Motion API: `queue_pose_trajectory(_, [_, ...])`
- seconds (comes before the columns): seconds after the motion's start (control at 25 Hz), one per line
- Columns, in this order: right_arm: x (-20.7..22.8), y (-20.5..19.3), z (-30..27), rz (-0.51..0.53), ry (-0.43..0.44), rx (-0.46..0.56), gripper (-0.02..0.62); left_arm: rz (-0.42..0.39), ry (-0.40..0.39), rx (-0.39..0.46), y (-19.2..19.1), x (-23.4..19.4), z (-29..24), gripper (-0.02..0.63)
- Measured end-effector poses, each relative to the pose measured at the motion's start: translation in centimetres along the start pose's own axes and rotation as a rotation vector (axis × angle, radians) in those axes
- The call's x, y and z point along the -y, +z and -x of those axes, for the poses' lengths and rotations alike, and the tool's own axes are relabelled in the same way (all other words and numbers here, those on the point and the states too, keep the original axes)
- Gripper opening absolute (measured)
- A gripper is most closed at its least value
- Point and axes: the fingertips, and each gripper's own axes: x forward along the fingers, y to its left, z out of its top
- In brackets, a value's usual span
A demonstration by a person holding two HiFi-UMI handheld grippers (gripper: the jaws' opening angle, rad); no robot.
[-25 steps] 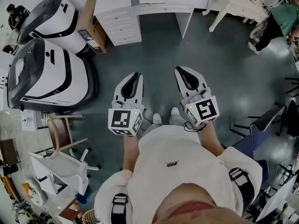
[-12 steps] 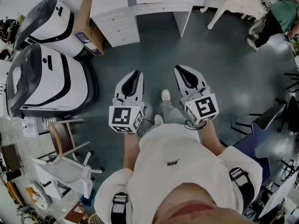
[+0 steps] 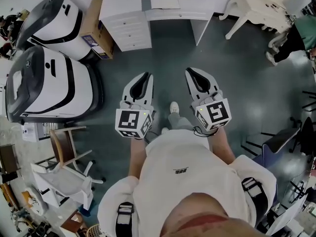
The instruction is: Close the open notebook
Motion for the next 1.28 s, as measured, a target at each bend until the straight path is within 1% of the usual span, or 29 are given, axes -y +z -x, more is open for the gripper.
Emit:
queue_pose_trajectory(0.52, [6.9, 0.1, -8.7, -0.011, 0.048, -0.009, -0.002, 0.013, 0.024, -0.01, 1.5, -4.1, -9.8, 0.0])
queue_pose_trajectory(1.0, [14.7, -0.1, -13.3, -0.013, 0.065, -0.01, -0.003, 0.017, 0.023, -0.019, 2.5, -4.5, -19.0, 0.0])
queue_pose_trajectory(1.28, [17.8, -1.0, -14.9, -0.037, 0.079, -0.023, -0.002, 0.02, 0.028, -0.039, 2.4, -4.2, -22.5, 0.0])
